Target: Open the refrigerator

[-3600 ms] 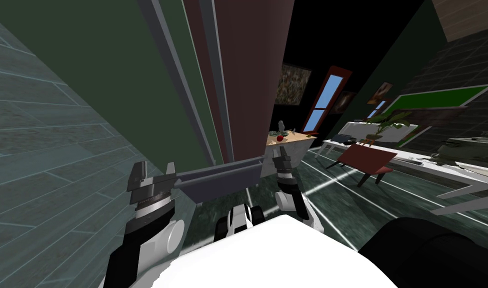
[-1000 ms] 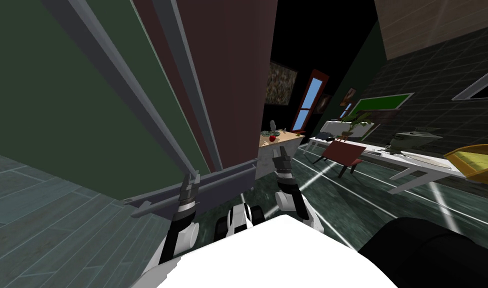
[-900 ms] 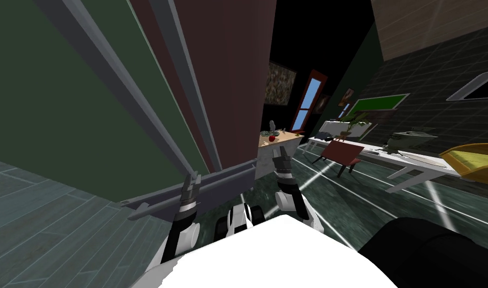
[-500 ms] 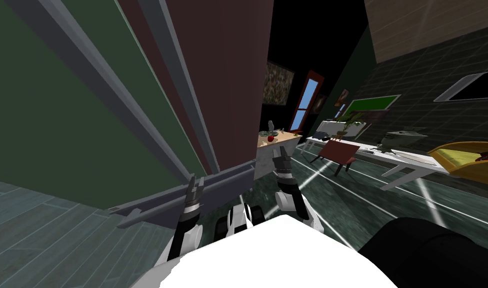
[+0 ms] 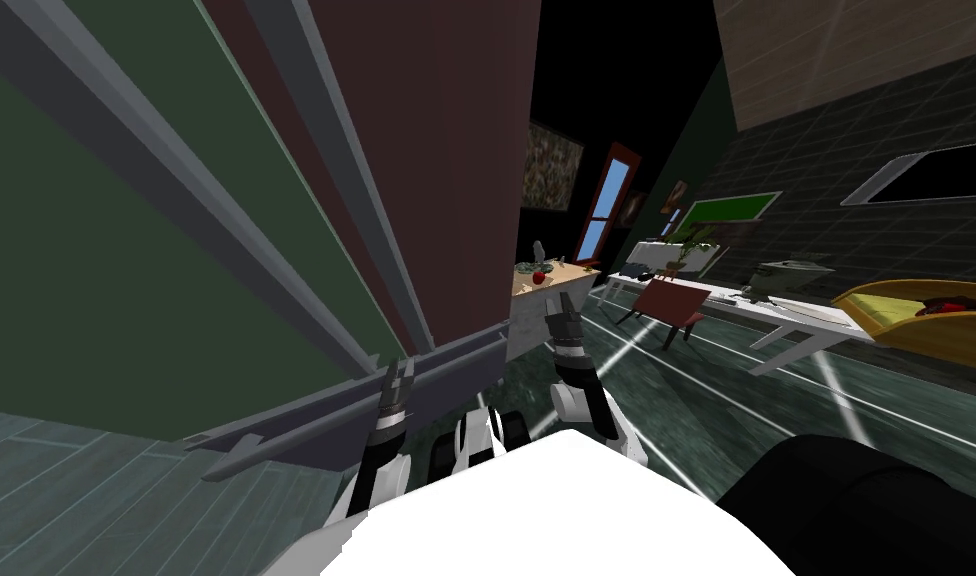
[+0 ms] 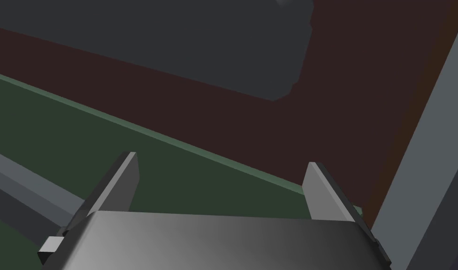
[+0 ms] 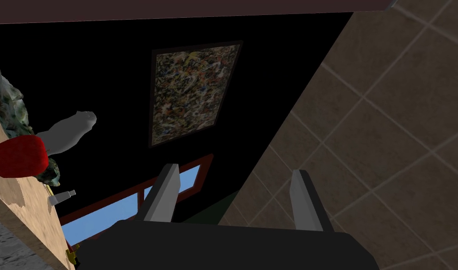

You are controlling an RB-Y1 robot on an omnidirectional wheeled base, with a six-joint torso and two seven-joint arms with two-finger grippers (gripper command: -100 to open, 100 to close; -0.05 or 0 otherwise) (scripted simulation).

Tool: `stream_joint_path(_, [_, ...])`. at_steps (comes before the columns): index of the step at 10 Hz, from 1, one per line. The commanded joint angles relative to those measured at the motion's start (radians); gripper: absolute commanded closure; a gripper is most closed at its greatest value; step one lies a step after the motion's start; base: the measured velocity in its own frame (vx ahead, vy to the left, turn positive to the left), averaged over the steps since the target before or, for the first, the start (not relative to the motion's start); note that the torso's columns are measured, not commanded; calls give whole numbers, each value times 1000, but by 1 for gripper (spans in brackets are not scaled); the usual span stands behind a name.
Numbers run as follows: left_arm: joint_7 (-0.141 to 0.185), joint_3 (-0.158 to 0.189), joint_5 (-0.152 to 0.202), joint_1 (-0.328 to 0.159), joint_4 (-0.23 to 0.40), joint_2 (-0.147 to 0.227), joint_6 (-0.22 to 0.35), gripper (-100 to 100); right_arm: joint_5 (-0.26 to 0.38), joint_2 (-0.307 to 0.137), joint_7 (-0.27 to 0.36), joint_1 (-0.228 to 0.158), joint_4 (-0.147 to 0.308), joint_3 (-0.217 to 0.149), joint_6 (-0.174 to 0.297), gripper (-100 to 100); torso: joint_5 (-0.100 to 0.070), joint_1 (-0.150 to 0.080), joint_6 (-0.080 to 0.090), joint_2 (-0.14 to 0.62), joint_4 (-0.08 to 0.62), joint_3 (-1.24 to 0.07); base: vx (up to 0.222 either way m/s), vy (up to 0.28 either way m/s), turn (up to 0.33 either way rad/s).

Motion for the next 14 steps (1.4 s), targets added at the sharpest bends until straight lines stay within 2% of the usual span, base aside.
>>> stream_joint_path(1, [1,-11,-3,-14,61,-8,-30,-100,0,0,0,0,0,0,0,0,0,1,0,1,0,0,19,-11,-34])
stream_joint_path(8, [10,-40,-8,-47,215,-45,-101,-100,0,0,0,0,0,0,0,0,0,0,0,0,0,0,28,-14,-35])
stream_joint_path(9, [10,-33,-5,-49,206,-36,-100,-100,0,0,0,0,0,0,0,0,1,0,3,-3,-2,-1,0,0,0])
stream_joint_path(10, [19,-15,4,-90,222,-26,-77,-100,0,0,0,0,0,0,0,0,1,0,2,-3,-2,-2,-50,-29,-14])
stream_joint_path(14, [31,10,16,-143,238,-11,-42,-100,0,0,0,0,0,0,0,0,-2,-1,3,-7,2,-5,-49,-28,-17])
